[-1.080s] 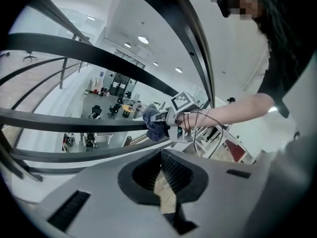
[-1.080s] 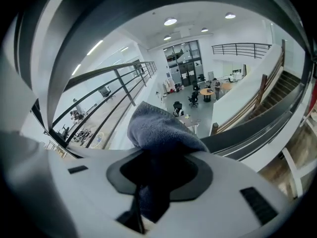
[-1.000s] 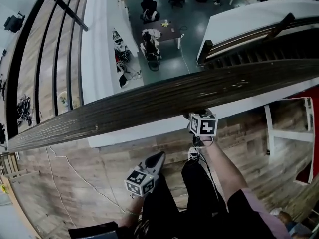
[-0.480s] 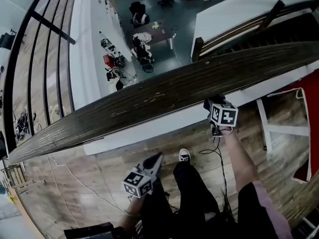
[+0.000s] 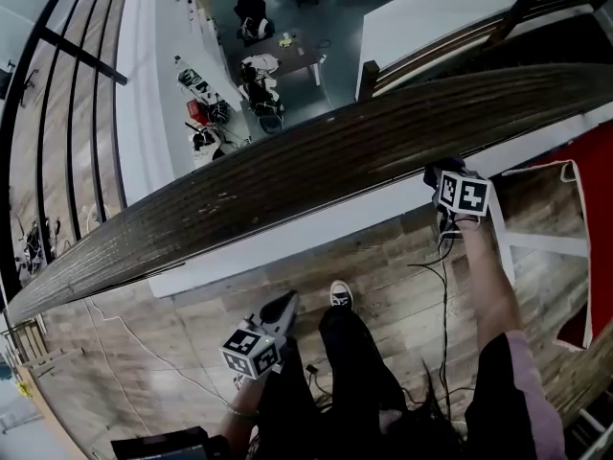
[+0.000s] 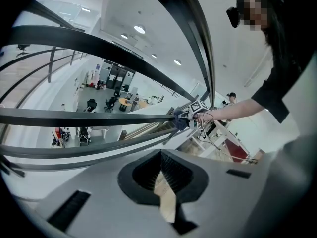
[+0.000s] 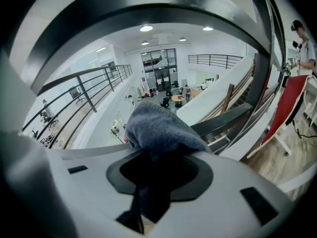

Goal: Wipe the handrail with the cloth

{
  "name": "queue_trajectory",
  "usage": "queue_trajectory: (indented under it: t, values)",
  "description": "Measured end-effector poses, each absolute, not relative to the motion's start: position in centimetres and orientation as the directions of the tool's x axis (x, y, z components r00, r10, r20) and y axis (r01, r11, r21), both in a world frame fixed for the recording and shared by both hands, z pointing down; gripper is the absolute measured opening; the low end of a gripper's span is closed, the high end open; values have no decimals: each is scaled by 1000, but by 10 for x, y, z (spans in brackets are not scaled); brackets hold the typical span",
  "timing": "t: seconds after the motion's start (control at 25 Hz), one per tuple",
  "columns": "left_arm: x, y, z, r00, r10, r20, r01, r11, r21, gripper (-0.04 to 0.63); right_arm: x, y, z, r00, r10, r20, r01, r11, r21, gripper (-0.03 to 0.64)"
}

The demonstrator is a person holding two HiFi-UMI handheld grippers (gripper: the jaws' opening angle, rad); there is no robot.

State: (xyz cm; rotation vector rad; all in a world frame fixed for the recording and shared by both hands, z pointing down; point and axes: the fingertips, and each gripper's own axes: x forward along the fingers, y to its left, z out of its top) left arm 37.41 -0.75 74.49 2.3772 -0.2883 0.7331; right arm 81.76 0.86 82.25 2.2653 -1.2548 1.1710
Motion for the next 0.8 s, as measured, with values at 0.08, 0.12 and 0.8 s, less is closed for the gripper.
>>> queue_trajectory:
  t: [0.08, 0.12, 0.8]
  values:
    - [374, -7, 746, 819, -18, 574, -372, -779, 505, 2, 832, 17, 822, 314, -544, 778, -790, -604, -104, 109]
    - [373, -8, 747, 817, -17, 576, -372, -778, 505, 2, 836, 20, 822, 320, -536, 781, -782, -615, -101, 109]
    - [358, -18, 691, 853, -134, 505, -409, -772, 486, 2, 719, 45, 759, 212, -624, 752, -824, -528, -205, 109]
